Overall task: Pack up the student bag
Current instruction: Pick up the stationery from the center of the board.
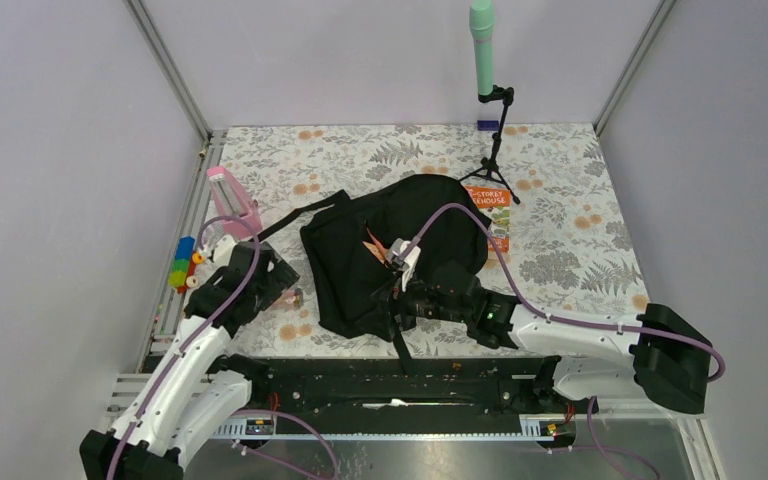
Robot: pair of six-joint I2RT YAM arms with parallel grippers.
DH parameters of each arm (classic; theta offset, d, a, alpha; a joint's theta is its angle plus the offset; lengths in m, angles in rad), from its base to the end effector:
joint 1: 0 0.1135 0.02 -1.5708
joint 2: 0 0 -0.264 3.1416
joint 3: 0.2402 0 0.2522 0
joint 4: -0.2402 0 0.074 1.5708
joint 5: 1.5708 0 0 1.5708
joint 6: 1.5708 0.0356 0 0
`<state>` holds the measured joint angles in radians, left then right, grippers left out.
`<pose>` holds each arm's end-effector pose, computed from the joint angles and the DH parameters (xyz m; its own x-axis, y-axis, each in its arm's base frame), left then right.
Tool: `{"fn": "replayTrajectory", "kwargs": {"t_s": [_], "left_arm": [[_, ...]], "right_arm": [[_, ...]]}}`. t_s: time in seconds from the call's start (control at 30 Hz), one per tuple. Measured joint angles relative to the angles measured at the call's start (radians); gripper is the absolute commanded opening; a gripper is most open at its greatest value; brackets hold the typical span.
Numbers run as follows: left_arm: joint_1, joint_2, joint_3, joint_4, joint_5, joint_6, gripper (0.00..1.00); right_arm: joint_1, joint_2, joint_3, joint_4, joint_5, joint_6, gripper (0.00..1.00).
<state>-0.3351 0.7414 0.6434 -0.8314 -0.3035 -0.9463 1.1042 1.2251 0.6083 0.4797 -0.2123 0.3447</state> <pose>0.1353 -0.0358 0.2410 -0.5600 -0.6247 -0.5441 -0.5291 0.7751 -0.3454 0.1160 0.2471 0.2543 -0.3846 -0.0293 -0.9226 -0.8893 0.2797 0.3619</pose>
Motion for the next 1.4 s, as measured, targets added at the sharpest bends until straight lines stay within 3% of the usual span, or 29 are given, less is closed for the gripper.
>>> {"fn": "replayTrajectory", "kwargs": {"t_s": [0.3, 0.53, 0.9, 1.23, 1.4], "left_arm": [[0.251, 0.078, -0.067, 0.047, 0.052, -0.053, 0.99], [0.329, 0.172, -0.094, 0.127, 0.12, -0.066, 0.95], [0.331, 0.294, -0.144, 0.239, 0.191, -0.048, 0.62], [0.331, 0.336, -0.148, 0.314, 0.229, 0.012, 0.22], [0.331, 0.196, -0.19, 0.353, 0.275, 0.047, 0.18]], "right_arm": [[0.0, -0.071, -0.011, 0.005, -0.027, -0.043, 0.84], [0.0, -0.071, -0.019, 0.005, -0.068, -0.05, 0.84], [0.0, -0.072, -0.03, 0.005, -0.089, -0.048, 0.83], [0.0, -0.099, -0.035, 0.0, -0.077, -0.035, 0.82], [0.001, -0.13, -0.035, -0.049, 0.0, -0.008, 0.84]]}}
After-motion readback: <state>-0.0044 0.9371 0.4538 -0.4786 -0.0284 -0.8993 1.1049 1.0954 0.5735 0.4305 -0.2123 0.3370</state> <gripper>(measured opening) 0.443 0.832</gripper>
